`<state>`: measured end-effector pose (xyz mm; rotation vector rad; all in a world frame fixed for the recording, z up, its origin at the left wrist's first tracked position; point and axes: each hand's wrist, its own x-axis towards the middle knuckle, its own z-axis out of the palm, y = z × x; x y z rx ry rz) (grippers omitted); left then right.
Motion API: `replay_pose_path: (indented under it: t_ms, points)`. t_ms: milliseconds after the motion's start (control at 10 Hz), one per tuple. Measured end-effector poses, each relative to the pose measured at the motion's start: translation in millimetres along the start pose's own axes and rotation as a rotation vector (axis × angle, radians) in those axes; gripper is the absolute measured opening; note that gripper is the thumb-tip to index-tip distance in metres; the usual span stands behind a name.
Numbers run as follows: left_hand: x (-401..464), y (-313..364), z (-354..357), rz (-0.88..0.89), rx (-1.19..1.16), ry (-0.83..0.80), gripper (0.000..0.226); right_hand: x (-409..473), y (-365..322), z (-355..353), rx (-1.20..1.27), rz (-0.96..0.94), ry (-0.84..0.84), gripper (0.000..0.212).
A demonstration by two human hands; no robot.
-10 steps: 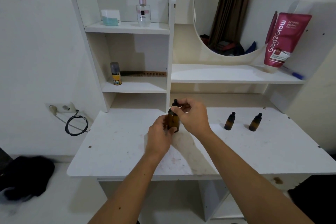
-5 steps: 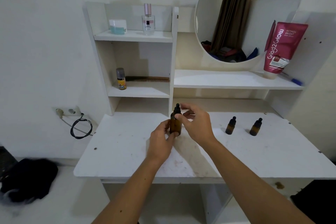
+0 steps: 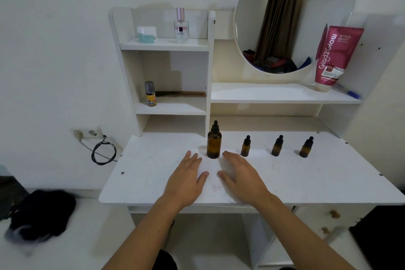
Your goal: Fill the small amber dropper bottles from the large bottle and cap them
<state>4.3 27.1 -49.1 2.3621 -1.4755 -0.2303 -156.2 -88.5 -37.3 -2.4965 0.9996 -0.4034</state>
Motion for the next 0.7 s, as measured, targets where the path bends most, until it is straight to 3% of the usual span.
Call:
replay_pose_path:
  t_ms: [100,300,600,700]
  points:
    - [-7,-4,0,0.02,0.181,-0.033,0.07,-3,7,4,-0.126,0.005,-0.049,0.069]
    - [-11,-1,0,0.011,0.245,-0.082,0.07,-6,8,9,-0.287,-0.033,-0.126,0.07]
    - [-15,-2,-1,0.004,0.217,-0.056,0.07,-35,-9,-9,-0.184,0.012,-0.126,0.061]
    - [-20,0,0,0.018,0.171,-0.059,0.07,-72,-30,-46,-0.08,-0.003,-0.134,0.043]
